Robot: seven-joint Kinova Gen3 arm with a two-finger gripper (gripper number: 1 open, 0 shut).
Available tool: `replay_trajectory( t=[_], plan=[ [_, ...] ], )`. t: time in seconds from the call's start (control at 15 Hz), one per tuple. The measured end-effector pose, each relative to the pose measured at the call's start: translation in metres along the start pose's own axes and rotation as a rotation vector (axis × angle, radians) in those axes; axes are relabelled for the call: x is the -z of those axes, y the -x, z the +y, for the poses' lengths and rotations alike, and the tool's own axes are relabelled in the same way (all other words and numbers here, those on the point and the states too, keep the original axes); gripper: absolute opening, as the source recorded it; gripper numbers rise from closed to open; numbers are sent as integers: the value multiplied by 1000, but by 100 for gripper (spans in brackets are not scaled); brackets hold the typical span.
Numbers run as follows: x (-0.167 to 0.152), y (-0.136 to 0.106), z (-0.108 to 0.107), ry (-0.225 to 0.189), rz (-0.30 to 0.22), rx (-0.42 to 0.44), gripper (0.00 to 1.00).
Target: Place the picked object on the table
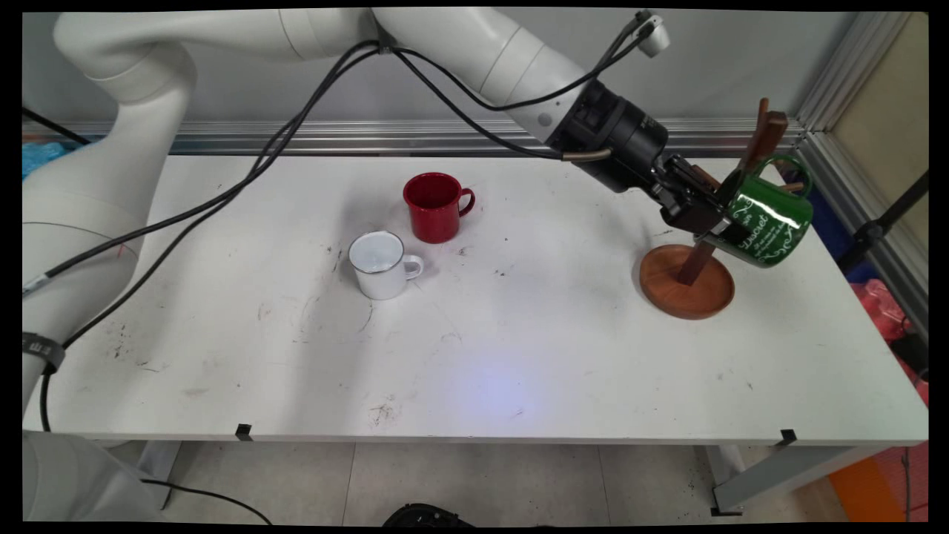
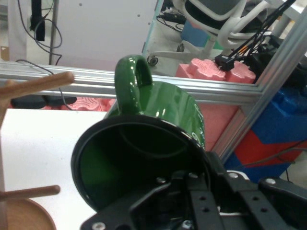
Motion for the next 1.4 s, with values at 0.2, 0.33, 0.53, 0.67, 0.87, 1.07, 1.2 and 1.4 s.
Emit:
replay_trajectory(
  t=[0.2,0.33,0.53,0.67,0.87,1.07,1.2,1.4],
  plan=[
    [10,-4,14,-21,-26,-13,0],
    [18,-6,23,-44,-47,-21,0],
    [29,-9,35,-81,-76,-30,0],
    [38,-12,47,-114,-105,-36,0],
    [54,-13,65,-165,-160,-49,0],
    [67,-12,80,-205,-215,-62,0],
    [75,-12,90,-239,-256,-70,0],
    [85,-12,104,-296,-320,-68,0]
  ],
)
